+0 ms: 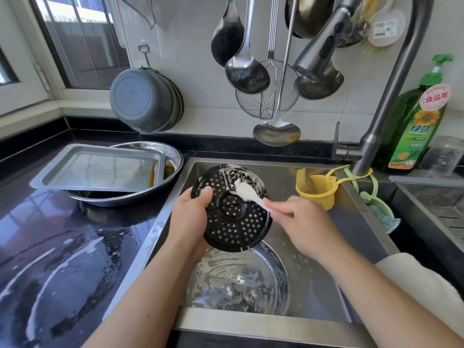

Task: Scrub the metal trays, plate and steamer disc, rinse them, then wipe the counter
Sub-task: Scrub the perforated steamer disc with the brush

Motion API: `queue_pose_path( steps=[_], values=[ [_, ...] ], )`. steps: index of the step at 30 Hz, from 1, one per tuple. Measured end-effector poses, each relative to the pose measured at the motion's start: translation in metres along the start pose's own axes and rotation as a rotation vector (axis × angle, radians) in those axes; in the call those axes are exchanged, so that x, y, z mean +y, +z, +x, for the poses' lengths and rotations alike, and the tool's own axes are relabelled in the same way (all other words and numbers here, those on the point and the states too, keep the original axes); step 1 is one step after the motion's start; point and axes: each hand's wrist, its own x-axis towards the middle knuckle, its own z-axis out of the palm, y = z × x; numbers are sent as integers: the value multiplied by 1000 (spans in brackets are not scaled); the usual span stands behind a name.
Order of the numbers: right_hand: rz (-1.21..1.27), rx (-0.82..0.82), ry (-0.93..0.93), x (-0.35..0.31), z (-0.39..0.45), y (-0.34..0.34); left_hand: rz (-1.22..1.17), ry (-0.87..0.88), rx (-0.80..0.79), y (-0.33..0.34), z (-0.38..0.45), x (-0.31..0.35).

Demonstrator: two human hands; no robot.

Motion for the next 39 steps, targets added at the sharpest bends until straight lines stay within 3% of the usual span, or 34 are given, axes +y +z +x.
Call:
queue_pose_path(
  steps=[4, 10, 14, 19, 24, 30, 35, 39],
  values=[
    [-61, -131, -126, -2, -4, -2, 139, 1, -50, 3, -1, -6],
    [-164, -105, -73, 16, 6, -23, 227, 33, -69, 0, 1, -3],
    [-176, -154, -236, 1, -2, -9, 298, 47, -99, 2, 0, -7],
    [-270, -93, -88, 26, 8, -24, 236, 57, -24, -5, 6, -3],
    [-195, -164, -238, 0, -1, -4, 266, 9, -76, 2, 1, -10],
    [-236, -135, -109, 23, 7, -21, 186, -10, -30, -2, 3, -2],
    [-171, -176, -252, -3, -2, -5, 196, -61, -61, 3, -2, -5],
    [-189, -135, -125, 12, 3, -17, 173, -41, -31, 1, -1, 0]
  ],
)
